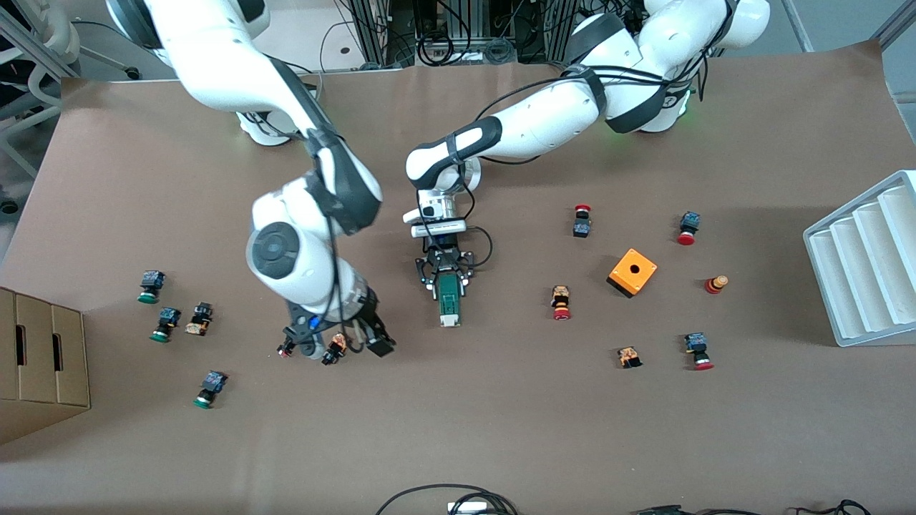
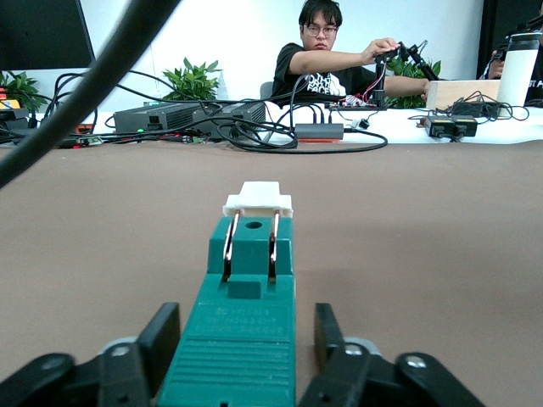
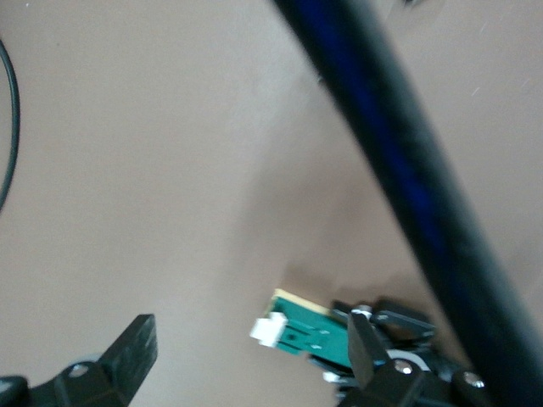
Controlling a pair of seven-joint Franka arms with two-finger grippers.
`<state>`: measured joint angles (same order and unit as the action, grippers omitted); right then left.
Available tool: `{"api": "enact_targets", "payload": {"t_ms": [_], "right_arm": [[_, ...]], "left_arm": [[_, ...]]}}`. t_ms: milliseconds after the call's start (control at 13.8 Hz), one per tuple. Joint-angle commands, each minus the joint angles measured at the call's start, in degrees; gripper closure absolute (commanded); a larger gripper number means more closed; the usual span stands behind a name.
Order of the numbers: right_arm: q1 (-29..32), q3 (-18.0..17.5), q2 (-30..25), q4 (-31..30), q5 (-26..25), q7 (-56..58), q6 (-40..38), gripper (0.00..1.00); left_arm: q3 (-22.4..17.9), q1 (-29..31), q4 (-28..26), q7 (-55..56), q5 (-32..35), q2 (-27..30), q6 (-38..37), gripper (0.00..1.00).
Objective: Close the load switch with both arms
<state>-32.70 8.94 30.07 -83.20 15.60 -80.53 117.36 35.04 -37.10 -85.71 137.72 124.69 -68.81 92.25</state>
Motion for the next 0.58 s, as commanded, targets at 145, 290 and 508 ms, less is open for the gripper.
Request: {"api": "enact_targets", "payload": {"t_ms": [145, 290, 508], "right_arm": [[6.3, -1.2, -9.5, -1.7, 1.9, 20.5, -15.5, 0.0], [9.7, -1.3, -13.0, -1.8, 1.9, 29.3, -20.6, 0.0], [18.4, -3.7, -18.5, -3.5, 1.2, 43.6, -27.4, 0.0]], "left_arm": [[-0.1, -1.0, 1.5, -1.0, -2.8, 0.3, -0.4, 0.0], [-0.1, -1.7, 0.9, -1.3, -7.2, 3.0, -0.2, 0.0], [-0.1, -2.0, 0.8, -1.3, -9.9, 4.6, 0.3, 0.0]]}}
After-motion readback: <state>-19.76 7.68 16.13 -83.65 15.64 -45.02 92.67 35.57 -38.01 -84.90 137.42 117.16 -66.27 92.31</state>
